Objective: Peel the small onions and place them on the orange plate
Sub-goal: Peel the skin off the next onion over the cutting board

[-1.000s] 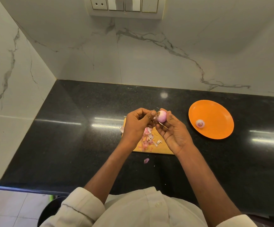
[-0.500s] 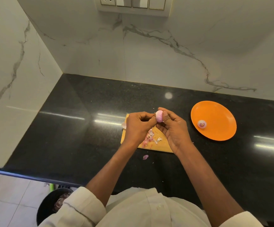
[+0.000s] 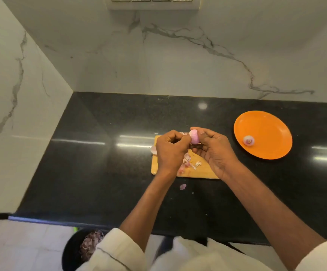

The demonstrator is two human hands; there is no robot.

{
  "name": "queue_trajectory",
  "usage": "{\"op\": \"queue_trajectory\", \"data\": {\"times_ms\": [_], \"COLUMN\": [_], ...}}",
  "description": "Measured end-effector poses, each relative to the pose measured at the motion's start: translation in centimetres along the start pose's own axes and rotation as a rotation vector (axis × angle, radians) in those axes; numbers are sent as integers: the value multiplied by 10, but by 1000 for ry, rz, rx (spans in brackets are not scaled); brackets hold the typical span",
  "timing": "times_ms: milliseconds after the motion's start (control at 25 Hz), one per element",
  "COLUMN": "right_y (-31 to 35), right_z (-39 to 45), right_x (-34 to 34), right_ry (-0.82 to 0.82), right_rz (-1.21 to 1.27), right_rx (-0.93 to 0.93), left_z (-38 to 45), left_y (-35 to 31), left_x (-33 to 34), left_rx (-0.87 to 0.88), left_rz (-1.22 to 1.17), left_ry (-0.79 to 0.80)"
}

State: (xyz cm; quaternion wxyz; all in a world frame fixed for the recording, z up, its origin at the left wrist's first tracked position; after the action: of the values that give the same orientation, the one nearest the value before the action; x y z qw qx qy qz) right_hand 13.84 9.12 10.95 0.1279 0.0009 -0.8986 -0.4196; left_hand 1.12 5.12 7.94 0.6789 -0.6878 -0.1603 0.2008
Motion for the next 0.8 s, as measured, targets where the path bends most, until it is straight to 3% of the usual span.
{"op": "queue_trajectory", "data": {"times_ms": [520,800], "right_y": [18,24], "right_z": [-2,2], "right_x": [38,26], "right_ry": [39,89], "right_rz": [-71,86], "right_rx": [22,109], "left_z": [26,23], "left_y": [-10,-28], "left_x": [-31,-33], "left_rx": [-73,44], "left_rz": [-118,-125], "left_ry": [80,220]}}
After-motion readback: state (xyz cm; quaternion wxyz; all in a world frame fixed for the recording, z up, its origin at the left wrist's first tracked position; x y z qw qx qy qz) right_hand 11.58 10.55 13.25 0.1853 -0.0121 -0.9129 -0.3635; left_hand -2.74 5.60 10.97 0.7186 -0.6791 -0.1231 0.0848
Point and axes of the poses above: each hand's wrist, its own z-axis towards the middle knuckle, its own x-axis out of the palm, y = z × x, the point moved 2 cm from there along z, towards the middle knuckle, and after that the axes turned 9 degrees about x, right-handed, at the moved point
